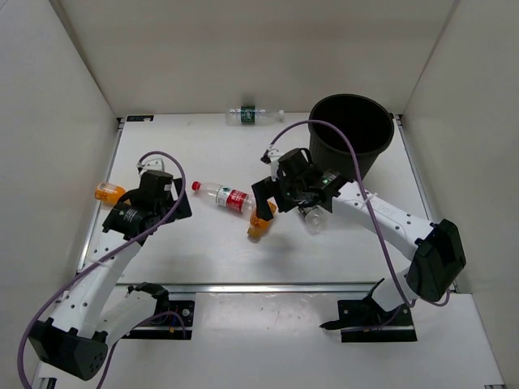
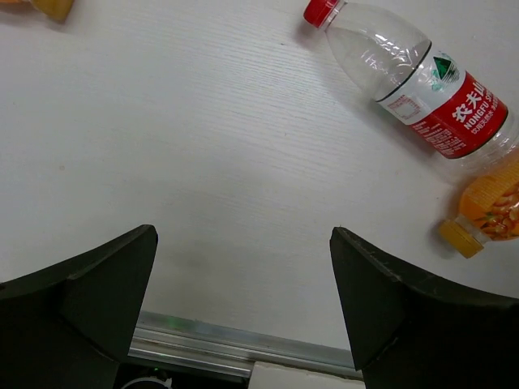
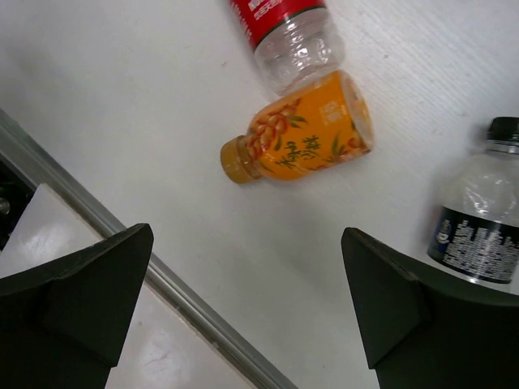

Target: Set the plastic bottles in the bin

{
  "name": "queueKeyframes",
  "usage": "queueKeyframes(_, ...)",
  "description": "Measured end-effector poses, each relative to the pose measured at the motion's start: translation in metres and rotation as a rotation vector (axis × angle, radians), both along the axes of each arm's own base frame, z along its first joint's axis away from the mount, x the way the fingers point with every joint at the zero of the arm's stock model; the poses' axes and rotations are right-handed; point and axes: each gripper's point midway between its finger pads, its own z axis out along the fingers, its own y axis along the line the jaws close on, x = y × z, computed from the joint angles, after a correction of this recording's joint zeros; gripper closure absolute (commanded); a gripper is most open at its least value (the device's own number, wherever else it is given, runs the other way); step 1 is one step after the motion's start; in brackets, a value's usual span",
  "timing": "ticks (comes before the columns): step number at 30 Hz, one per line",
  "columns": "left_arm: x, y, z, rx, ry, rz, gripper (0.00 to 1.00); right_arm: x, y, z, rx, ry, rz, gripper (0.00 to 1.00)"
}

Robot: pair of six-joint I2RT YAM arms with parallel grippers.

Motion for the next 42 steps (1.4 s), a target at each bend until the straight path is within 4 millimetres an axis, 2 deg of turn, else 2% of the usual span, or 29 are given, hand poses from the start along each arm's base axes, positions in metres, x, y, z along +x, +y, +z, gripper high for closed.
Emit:
queueKeyframes(6, -0.002, 0.007, 0.000, 0.004, -0.005, 0.023, 0.02, 0.012, -0.018, 0.002, -0.005, -0.019, -0.058, 0.00)
queueKeyframes(11, -0.006, 0.008, -0.011, 0.012, 0.025, 0.021, 0.01, 0.017, -0.054, -0.007, -0.015, -0.005, -0.134, 0.01)
queueKeyframes(14, -0.007, 0.008, -0.013, 0.011, 0.028, 0.020, 0.02, 0.017, -0.072, -0.019, -0.056, -0.018, -0.165, 0.01)
queueKeyframes(19, -0.007, 0.007, -0.014, 0.008, 0.032, 0.016, 0.02, 0.010, -0.088, -0.042, -0.169, -0.025, -0.174, 0.02)
queueKeyframes(26, -0.011, 0.005, -0.023, 0.002, 0.060, 0.003, 0.02, 0.021, -0.117, -0.071, -0.256, -0.027, -0.260, 0.05)
queueKeyframes(31, -0.012, 0.003, -0.022, -0.008, 0.061, -0.003, 0.01, 0.024, -0.124, -0.096, -0.299, -0.030, -0.270, 0.05)
queueKeyframes(35, -0.014, 0.001, -0.023, -0.012, 0.065, -0.015, 0.01, 0.033, -0.125, -0.114, -0.314, -0.038, -0.288, 0.12)
queueKeyframes(42, -0.016, -0.003, -0.023, -0.012, 0.074, -0.044, 0.01, 0.035, -0.133, -0.143, -0.311, -0.012, -0.330, 0.24)
